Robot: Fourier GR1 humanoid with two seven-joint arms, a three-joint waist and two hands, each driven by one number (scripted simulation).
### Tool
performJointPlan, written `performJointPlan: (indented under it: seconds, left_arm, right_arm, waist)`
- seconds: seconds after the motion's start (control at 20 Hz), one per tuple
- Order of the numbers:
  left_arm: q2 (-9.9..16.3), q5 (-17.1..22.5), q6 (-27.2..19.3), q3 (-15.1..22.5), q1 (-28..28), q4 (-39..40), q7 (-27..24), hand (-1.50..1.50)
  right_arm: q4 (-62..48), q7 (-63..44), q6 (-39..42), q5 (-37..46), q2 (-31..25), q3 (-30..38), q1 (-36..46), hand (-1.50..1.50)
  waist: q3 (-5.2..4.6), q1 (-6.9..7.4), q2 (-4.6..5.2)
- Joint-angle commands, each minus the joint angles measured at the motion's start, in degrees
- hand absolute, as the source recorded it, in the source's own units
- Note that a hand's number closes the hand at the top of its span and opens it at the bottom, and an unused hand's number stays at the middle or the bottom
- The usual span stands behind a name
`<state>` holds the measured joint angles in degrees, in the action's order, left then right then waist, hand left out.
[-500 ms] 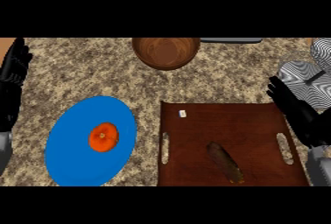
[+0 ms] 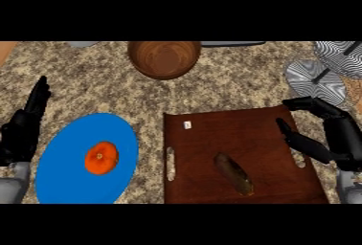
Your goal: Pick the sweet potato from the tray and place it in the tiered basket
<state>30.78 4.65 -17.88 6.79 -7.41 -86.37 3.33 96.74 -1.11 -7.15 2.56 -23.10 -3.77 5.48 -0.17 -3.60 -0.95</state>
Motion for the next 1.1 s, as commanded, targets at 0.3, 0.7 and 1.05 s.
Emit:
performJointPlan:
  seconds: [0.3, 0.7, 1.05]
  left_arm:
    - [-3.04, -0.4, 0.44, 1.03, 1.29, 2.8, -0.28, 0.0]
    - [-1.77, -0.03, 2.72, 1.1, 0.27, 2.0, 0.23, 0.0]
    - [-4.19, -2.19, 1.95, 3.46, -0.21, 0.48, 0.58, 0.0]
  right_arm:
    - [29.88, -8.62, -13.15, 25.01, -1.83, -7.1, -25.04, -1.5]
    - [41.11, -31.78, 8.46, 39.47, -16.12, -13.25, -27.33, -1.5]
    - [41.87, -57.37, 18.88, 46.39, -9.21, -26.57, -11.78, -1.5]
  waist:
    - [-0.05, 0.89, 0.42]
    - [-0.43, 2.45, 0.76]
    - [-0.14, 4.99, 0.85]
